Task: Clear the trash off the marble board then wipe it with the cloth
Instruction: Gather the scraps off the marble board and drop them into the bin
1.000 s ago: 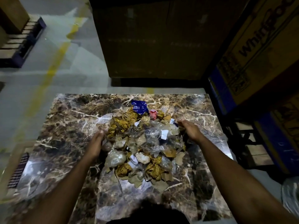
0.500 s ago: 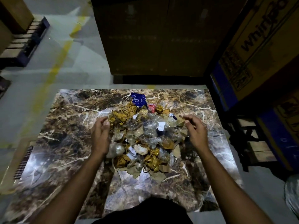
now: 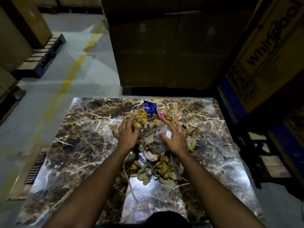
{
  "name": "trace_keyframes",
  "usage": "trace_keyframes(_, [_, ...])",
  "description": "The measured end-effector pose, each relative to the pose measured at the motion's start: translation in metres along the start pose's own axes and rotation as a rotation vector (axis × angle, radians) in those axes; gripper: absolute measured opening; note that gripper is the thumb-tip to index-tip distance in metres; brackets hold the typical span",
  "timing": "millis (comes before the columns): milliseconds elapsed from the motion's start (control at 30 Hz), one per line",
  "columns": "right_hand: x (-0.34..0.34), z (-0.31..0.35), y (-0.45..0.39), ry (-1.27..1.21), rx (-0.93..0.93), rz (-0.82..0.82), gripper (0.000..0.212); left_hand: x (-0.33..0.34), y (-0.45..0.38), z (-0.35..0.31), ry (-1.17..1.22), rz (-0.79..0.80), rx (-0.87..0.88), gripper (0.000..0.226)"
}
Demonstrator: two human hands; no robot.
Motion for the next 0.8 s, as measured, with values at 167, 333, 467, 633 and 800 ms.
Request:
trace_keyframes(167, [0.009,-0.001,-0.001,0.034,0.035,-0.043,0.051,-0.001,0.003,-0.002,-0.150,0.042,-0.011,0.051])
trace_keyframes(333, [0.011,0.001,0.004,0.032,0.064,-0.112,0.046,0.004,0.020,-0.014,-0.418,0.012,0.080,0.058])
trace_keyframes(467, [0.013,-0.013,0.007,-0.045,0.091,-0.092,0.045,0.003,0.026,-0.026,-0.525,-0.062,0.214,0.055])
trace_keyframes(633, [-0.001,-0.009,0.005,-0.123,0.010,-0.082,0.045,0.003,0.013,-0.038,-0.443,0.075,0.286,0.054])
trace_keyframes(800, [-0.041,-0.003,0.007,-0.283,-0.128,-0.227,0.040,-0.014,0.000,-0.045,-0.386,0.053,0.345,0.060])
Point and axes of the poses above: each hand's wrist, its own y-axis away from the middle knuckle, its own x-axis out of the palm, z = x × y, the point moved 7 cm from there along -y, towards the middle knuckle, and after that the axes turned 10 degrees about z, right-handed, at the moved point
